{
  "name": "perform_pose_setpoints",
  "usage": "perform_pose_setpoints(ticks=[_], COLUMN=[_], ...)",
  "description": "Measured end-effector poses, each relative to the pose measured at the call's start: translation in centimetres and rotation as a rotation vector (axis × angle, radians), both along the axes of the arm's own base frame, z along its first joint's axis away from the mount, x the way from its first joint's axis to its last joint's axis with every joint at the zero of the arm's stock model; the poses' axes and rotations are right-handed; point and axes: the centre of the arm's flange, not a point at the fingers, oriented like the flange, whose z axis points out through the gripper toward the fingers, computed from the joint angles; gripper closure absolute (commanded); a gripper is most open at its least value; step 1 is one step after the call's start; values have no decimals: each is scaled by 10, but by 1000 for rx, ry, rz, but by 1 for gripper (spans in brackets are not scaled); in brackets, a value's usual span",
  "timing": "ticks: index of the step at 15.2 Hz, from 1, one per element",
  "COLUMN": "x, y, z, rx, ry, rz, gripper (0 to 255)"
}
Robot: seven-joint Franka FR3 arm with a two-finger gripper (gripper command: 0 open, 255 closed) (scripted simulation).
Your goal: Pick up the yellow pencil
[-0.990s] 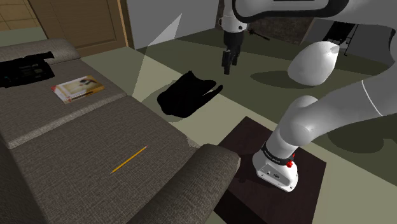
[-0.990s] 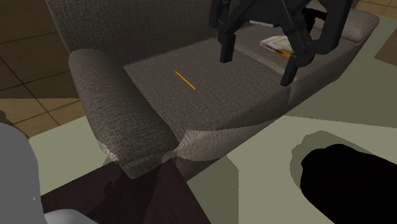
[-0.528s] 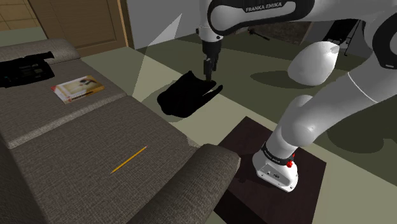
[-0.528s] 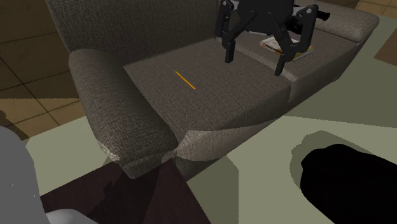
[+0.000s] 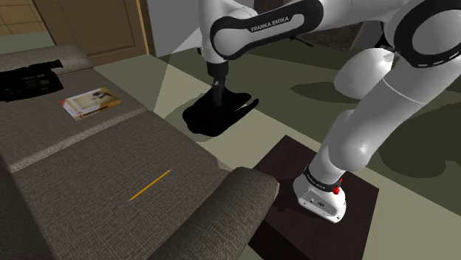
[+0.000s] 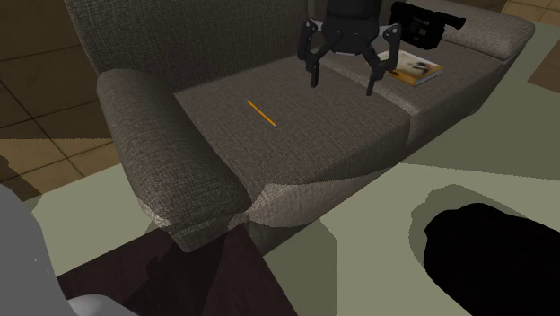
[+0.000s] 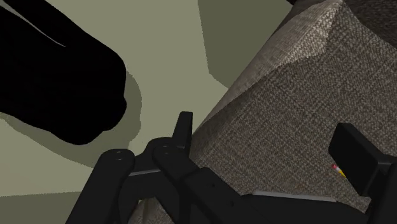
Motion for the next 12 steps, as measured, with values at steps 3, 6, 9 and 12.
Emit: perform_pose_setpoints(ticks=[3, 6, 9, 12], x=[15, 29, 42, 49], y=[30, 61, 94, 128], z=[-17, -33, -54, -68], rx=[4, 9, 13, 17], ry=[0, -1, 0, 0], rz=[81, 161, 241, 321], gripper=[0, 0, 0, 0])
